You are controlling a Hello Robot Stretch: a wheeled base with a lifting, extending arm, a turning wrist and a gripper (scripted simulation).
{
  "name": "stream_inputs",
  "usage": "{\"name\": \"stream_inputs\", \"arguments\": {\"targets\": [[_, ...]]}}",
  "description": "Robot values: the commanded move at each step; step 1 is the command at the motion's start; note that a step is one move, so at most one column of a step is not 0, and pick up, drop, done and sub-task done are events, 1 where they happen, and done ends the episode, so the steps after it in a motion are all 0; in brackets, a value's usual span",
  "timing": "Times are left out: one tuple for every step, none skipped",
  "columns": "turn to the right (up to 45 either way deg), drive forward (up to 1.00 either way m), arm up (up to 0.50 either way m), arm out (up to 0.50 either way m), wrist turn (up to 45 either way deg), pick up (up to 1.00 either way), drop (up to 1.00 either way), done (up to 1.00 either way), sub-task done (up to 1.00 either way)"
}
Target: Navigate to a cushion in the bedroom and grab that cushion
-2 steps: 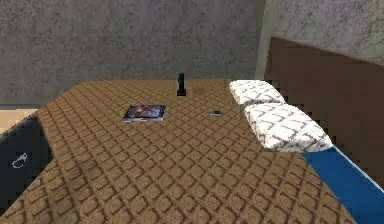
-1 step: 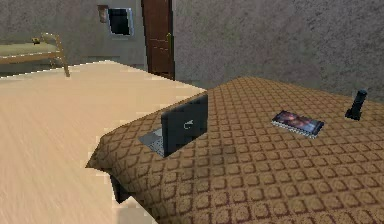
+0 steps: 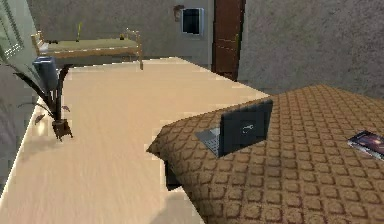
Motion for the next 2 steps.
{"name": "stream_inputs", "arguments": {"targets": [[45.0, 0.00, 0.00, 0.00, 0.0, 0.00, 0.00, 0.00, 0.00], [45.0, 0.00, 0.00, 0.00, 0.0, 0.00, 0.00, 0.00, 0.00]]}}
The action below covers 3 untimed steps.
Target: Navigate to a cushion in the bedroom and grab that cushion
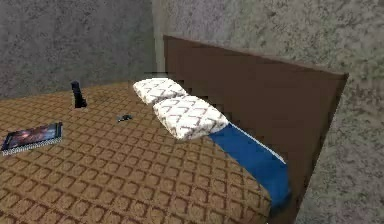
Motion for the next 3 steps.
{"name": "stream_inputs", "arguments": {"targets": [[42.0, 0.00, 0.00, 0.00, 0.0, 0.00, 0.00, 0.00, 0.00], [0.0, 0.65, 0.00, 0.00, 0.0, 0.00, 0.00, 0.00, 0.00], [-45.0, 0.00, 0.00, 0.00, 0.0, 0.00, 0.00, 0.00, 0.00]]}}
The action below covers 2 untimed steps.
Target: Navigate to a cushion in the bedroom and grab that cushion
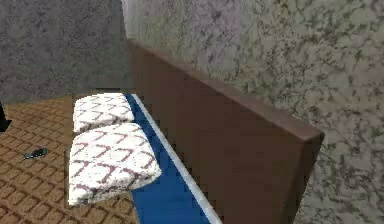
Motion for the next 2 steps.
{"name": "stream_inputs", "arguments": {"targets": [[-45.0, 0.00, 0.00, 0.00, 0.0, 0.00, 0.00, 0.00, 0.00], [-45.0, 0.00, 0.00, 0.00, 0.0, 0.00, 0.00, 0.00, 0.00]]}}
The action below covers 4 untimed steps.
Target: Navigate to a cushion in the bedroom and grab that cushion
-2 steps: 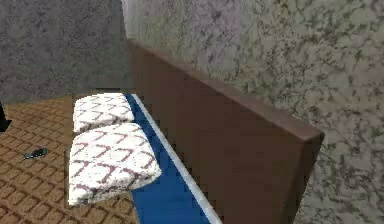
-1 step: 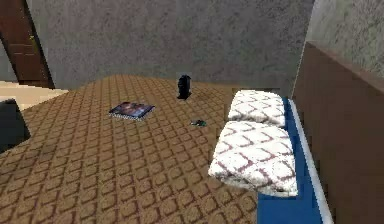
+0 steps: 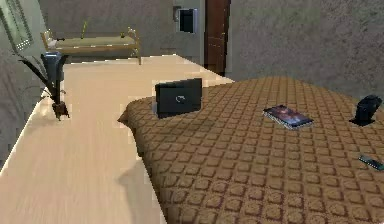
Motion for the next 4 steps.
{"name": "stream_inputs", "arguments": {"targets": [[-21.0, 0.00, 0.00, 0.00, 0.0, 0.00, 0.00, 0.00, 0.00], [0.0, 0.00, 0.50, 0.00, 0.0, 0.00, 0.00, 0.00, 0.00], [0.0, 0.00, 0.36, 0.00, 0.0, 0.00, 0.00, 0.00, 0.00], [0.0, 0.00, 0.00, 0.42, 0.0, 0.00, 0.00, 0.00, 0.00]]}}
